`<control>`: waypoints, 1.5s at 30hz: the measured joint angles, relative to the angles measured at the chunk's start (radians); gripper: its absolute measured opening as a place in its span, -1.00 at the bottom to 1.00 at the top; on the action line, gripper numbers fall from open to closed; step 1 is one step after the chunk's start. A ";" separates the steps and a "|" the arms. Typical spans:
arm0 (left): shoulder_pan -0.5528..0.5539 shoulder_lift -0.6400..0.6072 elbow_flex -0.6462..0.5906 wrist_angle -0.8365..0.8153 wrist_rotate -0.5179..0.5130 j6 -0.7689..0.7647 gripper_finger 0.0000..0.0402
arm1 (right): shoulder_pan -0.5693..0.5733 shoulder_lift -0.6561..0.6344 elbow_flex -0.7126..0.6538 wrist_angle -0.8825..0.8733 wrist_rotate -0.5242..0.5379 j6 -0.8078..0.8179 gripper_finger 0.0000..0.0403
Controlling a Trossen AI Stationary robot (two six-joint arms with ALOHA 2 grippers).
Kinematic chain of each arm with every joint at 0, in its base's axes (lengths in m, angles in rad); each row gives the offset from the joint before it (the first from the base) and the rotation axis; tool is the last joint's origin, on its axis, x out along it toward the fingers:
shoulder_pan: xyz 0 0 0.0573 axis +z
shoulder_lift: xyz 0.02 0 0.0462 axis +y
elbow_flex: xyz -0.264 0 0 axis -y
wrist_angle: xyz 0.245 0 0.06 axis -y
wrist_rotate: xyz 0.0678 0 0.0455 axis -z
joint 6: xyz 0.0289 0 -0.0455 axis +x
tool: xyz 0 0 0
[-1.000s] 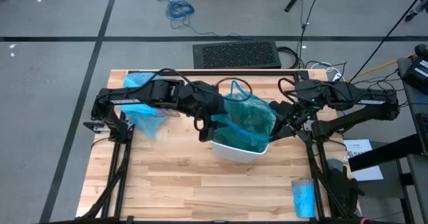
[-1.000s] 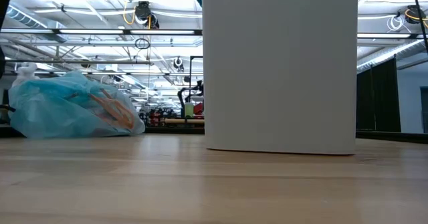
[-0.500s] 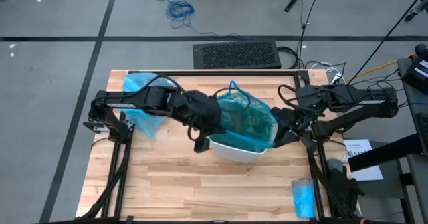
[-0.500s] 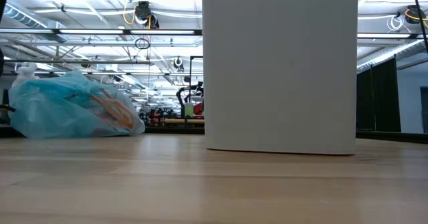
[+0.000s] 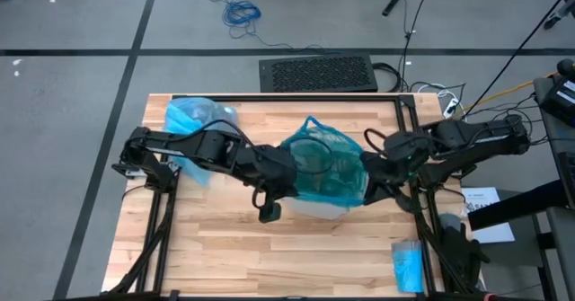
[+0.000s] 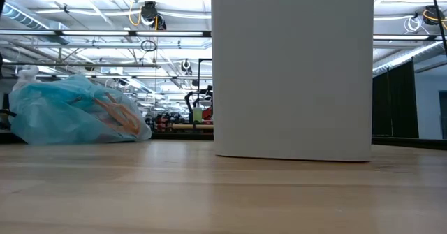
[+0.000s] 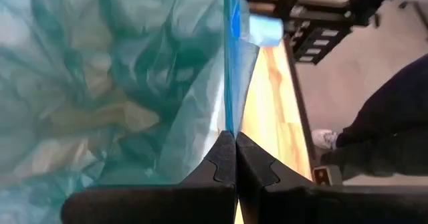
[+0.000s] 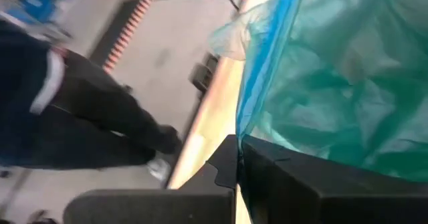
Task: Place trash/remove bag and relplace
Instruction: Insert the new blue trash bag into the white trash bin
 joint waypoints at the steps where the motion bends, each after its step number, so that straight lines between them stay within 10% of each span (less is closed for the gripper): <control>1: -0.001 0.007 0.000 -0.013 -0.002 -0.007 -1.00 | 0.010 0.007 0.000 -0.012 0.028 -0.004 -1.00; 19: -0.058 0.109 0.000 -0.064 -0.108 -0.035 -1.00 | 0.074 -0.009 -0.001 -0.021 0.138 0.108 -0.19; 35: -0.058 0.120 -0.001 -0.069 -0.155 -0.033 -1.00 | 0.107 -0.147 0.000 0.020 0.420 0.208 -0.33; 45: -0.042 0.123 -0.001 -0.084 -0.230 -0.004 -1.00 | 0.108 -0.072 0.000 0.080 0.323 0.128 -0.33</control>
